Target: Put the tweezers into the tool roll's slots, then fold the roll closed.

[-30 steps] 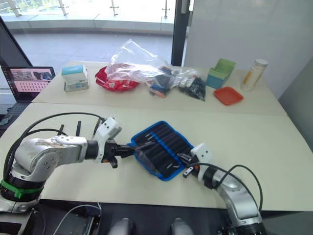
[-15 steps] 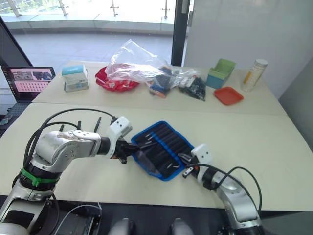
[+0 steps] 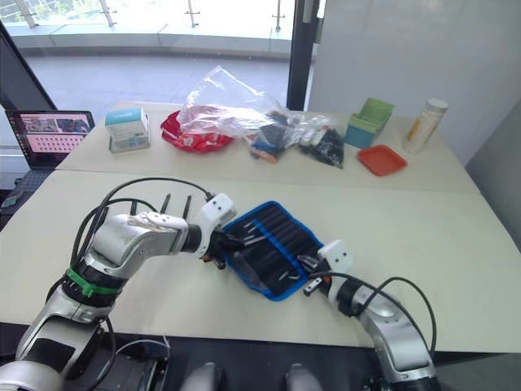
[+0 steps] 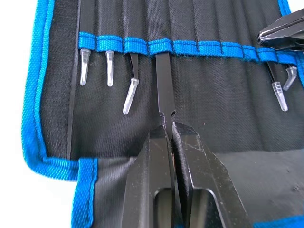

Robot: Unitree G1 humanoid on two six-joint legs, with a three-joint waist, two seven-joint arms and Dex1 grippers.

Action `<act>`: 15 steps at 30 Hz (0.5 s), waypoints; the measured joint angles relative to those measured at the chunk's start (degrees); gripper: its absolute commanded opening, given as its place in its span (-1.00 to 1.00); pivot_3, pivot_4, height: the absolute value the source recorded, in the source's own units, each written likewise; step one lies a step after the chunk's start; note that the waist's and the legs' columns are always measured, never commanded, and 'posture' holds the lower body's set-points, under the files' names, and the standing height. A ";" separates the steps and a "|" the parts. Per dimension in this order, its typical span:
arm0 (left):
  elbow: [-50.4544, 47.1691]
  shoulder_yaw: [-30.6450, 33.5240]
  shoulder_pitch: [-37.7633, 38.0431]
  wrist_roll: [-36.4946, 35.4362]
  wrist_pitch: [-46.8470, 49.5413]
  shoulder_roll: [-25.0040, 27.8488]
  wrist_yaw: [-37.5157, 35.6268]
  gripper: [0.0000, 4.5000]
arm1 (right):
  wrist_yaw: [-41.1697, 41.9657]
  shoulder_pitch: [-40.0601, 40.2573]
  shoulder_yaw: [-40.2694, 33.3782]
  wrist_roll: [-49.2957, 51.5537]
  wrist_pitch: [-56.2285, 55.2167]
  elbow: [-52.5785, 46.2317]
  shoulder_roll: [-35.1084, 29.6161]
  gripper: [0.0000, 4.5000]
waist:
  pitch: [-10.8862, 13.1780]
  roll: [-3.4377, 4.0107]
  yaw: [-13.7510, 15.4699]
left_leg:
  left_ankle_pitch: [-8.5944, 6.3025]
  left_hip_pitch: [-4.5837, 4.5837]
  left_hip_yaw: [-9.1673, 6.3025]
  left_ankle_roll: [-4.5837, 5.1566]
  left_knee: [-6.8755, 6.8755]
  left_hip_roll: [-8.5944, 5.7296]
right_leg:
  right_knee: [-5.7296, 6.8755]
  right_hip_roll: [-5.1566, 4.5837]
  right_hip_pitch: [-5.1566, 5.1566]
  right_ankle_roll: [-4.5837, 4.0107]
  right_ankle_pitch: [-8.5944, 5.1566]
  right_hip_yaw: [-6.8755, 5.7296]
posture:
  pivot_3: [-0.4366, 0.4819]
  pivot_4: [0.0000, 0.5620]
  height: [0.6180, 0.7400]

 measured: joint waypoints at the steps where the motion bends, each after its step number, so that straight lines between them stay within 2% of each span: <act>1: 1.64 -0.62 -0.15 0.85 -1.38 -0.90 -0.29 -1.00 | 0.01 0.04 0.05 -0.08 0.19 -0.20 -0.13 -0.99 | 0.00 0.00 0.02 | 0.00 -0.01 -0.01 0.00 0.00 -0.01 | 0.00 0.00 0.00 0.01 0.00 0.00 | -0.05 -0.47 0.63; 10: 17.38 -2.38 -3.86 8.94 -15.00 -10.81 -2.75 -1.00 | 0.14 0.86 1.46 -1.43 2.87 -3.15 -2.43 -0.99 | -0.05 -0.03 0.19 | 0.00 -0.01 -0.10 0.01 0.02 -0.09 | -0.04 0.00 0.10 0.05 -0.01 0.03 | -0.05 -0.47 0.63; 15: 21.42 -2.01 -4.64 11.51 -18.78 -13.42 -4.68 -1.00 | -0.15 1.72 1.52 -1.83 3.09 -4.04 -2.52 -0.99 | -0.14 0.02 0.21 | 0.00 0.00 -0.16 0.01 0.02 -0.12 | -0.05 0.00 0.18 0.07 -0.02 0.03 | -0.05 -0.47 0.63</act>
